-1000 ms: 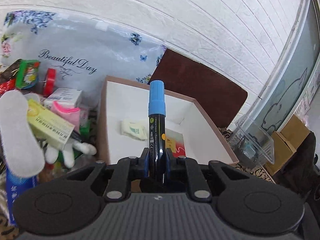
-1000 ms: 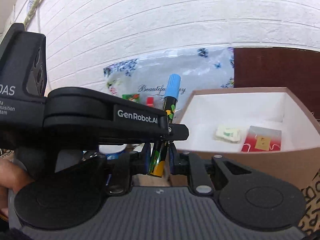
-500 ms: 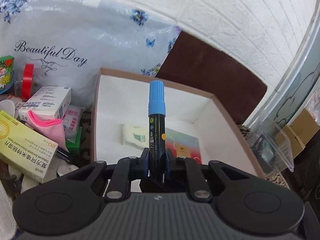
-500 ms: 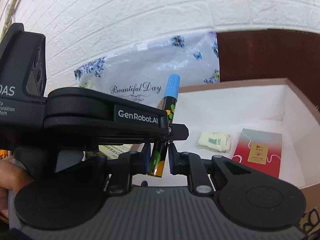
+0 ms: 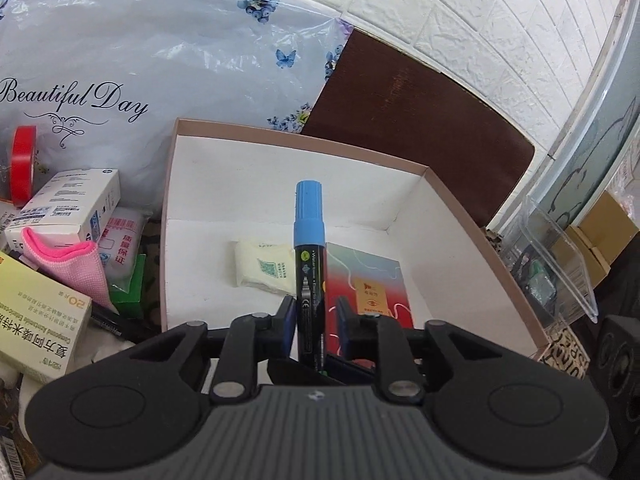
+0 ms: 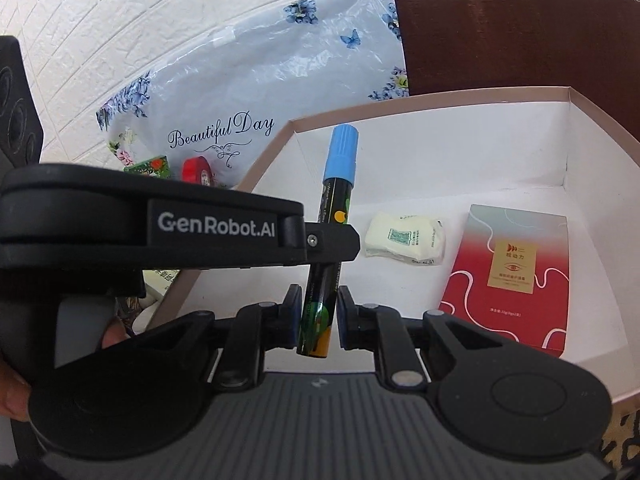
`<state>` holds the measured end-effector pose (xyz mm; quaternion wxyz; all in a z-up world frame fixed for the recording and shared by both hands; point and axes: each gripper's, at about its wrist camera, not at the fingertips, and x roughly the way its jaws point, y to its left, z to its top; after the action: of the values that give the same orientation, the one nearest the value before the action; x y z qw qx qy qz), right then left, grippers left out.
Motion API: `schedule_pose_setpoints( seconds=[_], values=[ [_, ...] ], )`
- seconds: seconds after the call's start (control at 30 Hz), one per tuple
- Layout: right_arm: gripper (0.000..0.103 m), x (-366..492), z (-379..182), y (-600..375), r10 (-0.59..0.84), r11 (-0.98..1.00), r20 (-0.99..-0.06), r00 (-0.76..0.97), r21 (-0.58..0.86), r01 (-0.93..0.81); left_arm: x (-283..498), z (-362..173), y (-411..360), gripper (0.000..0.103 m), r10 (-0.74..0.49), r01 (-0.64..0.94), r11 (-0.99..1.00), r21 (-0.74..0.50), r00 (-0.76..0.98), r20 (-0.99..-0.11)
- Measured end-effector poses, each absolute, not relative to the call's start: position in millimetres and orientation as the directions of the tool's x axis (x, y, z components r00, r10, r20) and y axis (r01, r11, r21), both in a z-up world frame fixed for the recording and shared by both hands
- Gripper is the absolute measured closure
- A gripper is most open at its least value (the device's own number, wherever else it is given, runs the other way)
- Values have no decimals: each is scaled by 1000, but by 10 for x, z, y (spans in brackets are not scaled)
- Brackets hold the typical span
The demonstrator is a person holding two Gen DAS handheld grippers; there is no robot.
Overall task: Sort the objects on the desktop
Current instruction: 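Lower the marker into the brown box and open the left tool, then withdraw the left tool from the box back toward the cluttered items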
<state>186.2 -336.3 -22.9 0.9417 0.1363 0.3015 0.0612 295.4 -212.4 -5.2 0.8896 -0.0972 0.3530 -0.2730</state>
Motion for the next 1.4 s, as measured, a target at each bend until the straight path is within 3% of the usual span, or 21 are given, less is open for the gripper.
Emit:
schedule_pose_setpoints(
  seconds=[0.13, 0.2, 0.27, 0.3, 0.37, 0.43, 0.5, 1.4],
  values=[
    [85, 1891, -238, -3363, 198, 959, -571, 796, 280, -38, 2895, 20, -2135, 47, -594, 451, 804, -387, 598, -538],
    [84, 1881, -244, -3346, 199, 963, -579, 791, 263, -49, 2850, 76, -2144, 28, -596, 459, 803, -380, 613, -519],
    [79, 1873, -244, -3345, 205, 963, -581, 788, 262, -57, 2807, 125, -2129, 17, -594, 458, 805, -378, 632, -498],
    [74, 1867, -237, -3348, 209, 962, -580, 787, 265, -61, 2790, 146, -2118, 14, -598, 461, 802, -381, 636, -489],
    [53, 1841, -218, -3348, 209, 962, -577, 789, 266, -60, 2764, 182, -2099, 10, -606, 465, 795, -389, 634, -482],
    [27, 1804, -201, -3342, 186, 967, -572, 799, 251, -45, 2736, 209, -2087, 8, -609, 467, 793, -393, 629, -483],
    [13, 1774, -195, -3338, 154, 973, -571, 807, 229, -24, 2705, 223, -2075, 5, -606, 464, 795, -391, 626, -491],
    [9, 1317, 45, -3343, 57, 980, -505, 861, 192, 48, 2069, 328, -1926, 3, -516, 413, 857, -310, 708, -482]
  ],
)
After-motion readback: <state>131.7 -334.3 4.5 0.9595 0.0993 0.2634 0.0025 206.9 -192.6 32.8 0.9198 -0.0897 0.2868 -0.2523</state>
